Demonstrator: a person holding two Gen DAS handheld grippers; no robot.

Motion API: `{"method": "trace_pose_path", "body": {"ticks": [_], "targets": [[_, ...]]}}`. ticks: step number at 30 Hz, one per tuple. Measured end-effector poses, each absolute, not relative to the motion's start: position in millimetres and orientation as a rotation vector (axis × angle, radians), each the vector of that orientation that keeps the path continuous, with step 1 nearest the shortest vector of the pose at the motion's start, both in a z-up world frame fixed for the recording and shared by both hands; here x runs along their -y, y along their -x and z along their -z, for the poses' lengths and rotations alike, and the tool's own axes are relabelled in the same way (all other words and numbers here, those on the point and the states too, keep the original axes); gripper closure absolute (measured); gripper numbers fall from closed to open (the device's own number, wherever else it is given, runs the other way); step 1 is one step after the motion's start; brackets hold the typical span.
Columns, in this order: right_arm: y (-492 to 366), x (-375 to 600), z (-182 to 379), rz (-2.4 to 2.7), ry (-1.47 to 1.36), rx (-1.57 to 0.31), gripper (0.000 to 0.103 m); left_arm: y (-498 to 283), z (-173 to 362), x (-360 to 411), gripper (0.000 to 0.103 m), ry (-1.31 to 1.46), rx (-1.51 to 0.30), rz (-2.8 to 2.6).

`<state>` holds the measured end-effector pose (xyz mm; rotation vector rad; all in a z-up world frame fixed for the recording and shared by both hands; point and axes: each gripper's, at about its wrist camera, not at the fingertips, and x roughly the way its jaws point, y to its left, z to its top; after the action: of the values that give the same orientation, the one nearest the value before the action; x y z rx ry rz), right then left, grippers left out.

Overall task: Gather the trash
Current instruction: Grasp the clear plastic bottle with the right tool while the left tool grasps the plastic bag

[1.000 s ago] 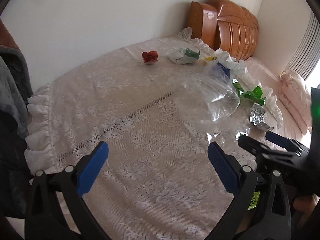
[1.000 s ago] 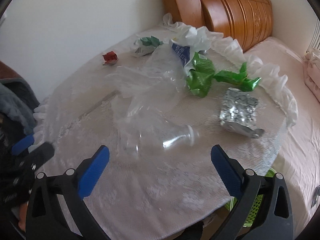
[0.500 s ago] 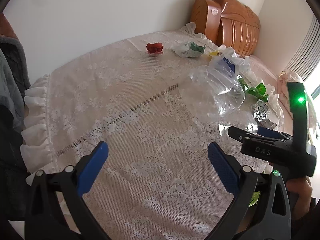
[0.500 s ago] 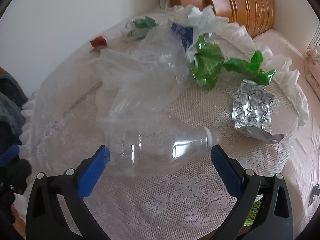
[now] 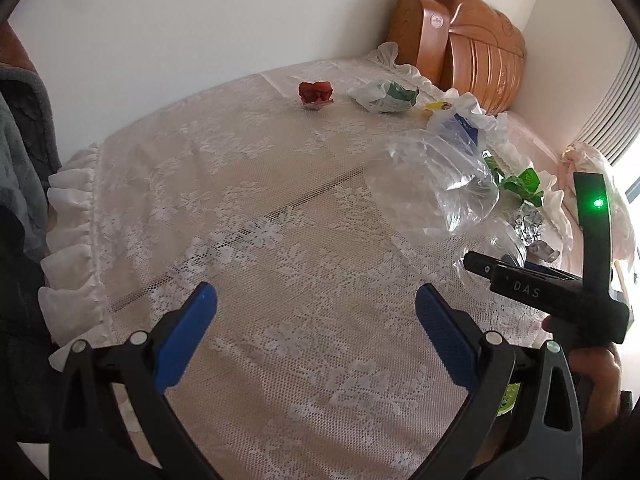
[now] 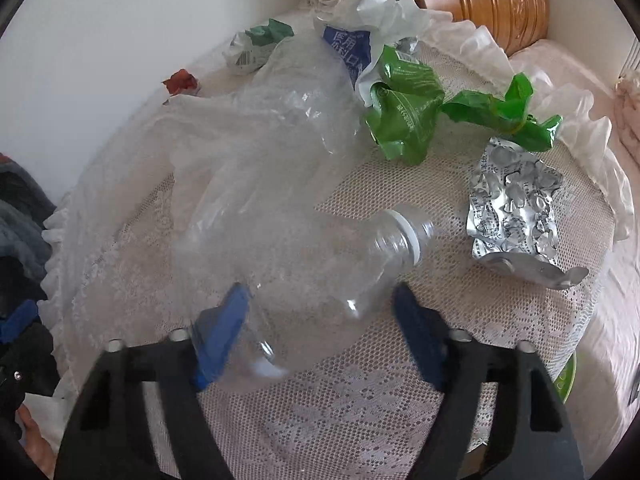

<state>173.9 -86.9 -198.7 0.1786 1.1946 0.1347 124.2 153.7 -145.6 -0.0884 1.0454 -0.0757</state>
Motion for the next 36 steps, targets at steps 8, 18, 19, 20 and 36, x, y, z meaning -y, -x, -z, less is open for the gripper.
{"method": "trace_pose_path", "body": {"ticks": [8,18,19,20,36], "targets": [[-167,102,191,-0.169,-0.215,-1.181,0.083,-134,145,-134,0.008,0.060,-1.038,0.095],[-150,123,179,-0.191,-0.240,-1.131,0.094,-146,140,-105,0.008,0.006,-1.008,0.121],[-149,125,176,-0.191,-0.242,-1.122,0.094,-148,140,-102,0.008,0.000,-1.003,0.126],[-148,127,173,-0.193,-0.244,-1.117,0.094,-152,139,-98,0.008,-0.006,-0.999,0.137],[-109,197,131,-0.066,-0.284,-1.049,0.094,-254,192,-17,0.008,-0.097,-1.005,0.302]]}}
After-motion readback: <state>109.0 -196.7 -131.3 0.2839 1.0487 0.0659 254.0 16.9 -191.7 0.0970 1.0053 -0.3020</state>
